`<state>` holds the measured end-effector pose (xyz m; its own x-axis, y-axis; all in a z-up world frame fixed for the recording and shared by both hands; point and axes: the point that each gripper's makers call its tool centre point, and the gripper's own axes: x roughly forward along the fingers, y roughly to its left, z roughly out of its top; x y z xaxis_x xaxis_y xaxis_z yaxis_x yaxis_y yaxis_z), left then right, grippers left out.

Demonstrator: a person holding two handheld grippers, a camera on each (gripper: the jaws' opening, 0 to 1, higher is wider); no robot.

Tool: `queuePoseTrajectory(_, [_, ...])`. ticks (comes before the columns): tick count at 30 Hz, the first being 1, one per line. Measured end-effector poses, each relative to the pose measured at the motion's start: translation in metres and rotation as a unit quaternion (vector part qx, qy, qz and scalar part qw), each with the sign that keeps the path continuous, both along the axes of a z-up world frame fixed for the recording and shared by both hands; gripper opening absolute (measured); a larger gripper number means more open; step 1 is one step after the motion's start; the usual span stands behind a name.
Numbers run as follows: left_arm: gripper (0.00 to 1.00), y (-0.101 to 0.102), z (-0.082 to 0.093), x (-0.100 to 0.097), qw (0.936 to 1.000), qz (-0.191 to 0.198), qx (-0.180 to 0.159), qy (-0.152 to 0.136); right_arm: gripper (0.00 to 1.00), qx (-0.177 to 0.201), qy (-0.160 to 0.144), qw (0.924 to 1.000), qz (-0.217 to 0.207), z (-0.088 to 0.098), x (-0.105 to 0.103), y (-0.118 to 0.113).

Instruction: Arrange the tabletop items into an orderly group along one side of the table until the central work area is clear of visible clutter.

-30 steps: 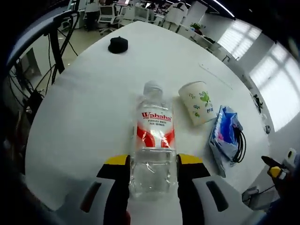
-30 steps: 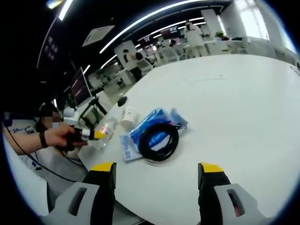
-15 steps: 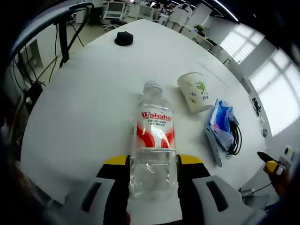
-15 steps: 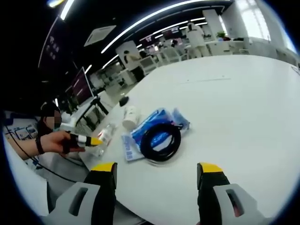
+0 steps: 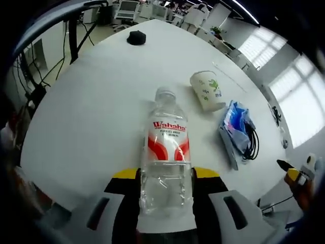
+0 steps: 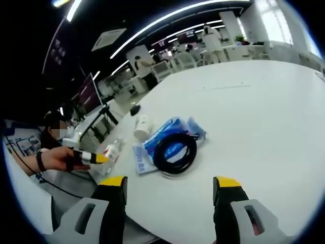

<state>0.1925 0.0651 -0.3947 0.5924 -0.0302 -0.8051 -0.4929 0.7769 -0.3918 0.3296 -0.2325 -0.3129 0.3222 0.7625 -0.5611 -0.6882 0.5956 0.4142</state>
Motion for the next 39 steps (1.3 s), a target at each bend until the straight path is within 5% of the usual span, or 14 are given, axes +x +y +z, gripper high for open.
queuePoseTrajectory(13, [0.40,0.010,0.006,0.016,0.9999,-0.008,0.009,-0.005,0.69,-0.001,0.001,0.9999,-0.014,-0.001,-0.008,-0.017])
queuePoseTrajectory(31, [0.45,0.017,-0.009,0.037,0.9967,-0.062,0.023,0.047,0.69,-0.003,-0.003,0.9997,-0.022,0.002,-0.014,-0.028])
queuePoseTrajectory(39, [0.47,0.019,-0.010,0.047,0.9950,-0.080,0.038,0.046,0.69,-0.006,-0.001,0.9996,-0.028,0.005,-0.015,-0.033])
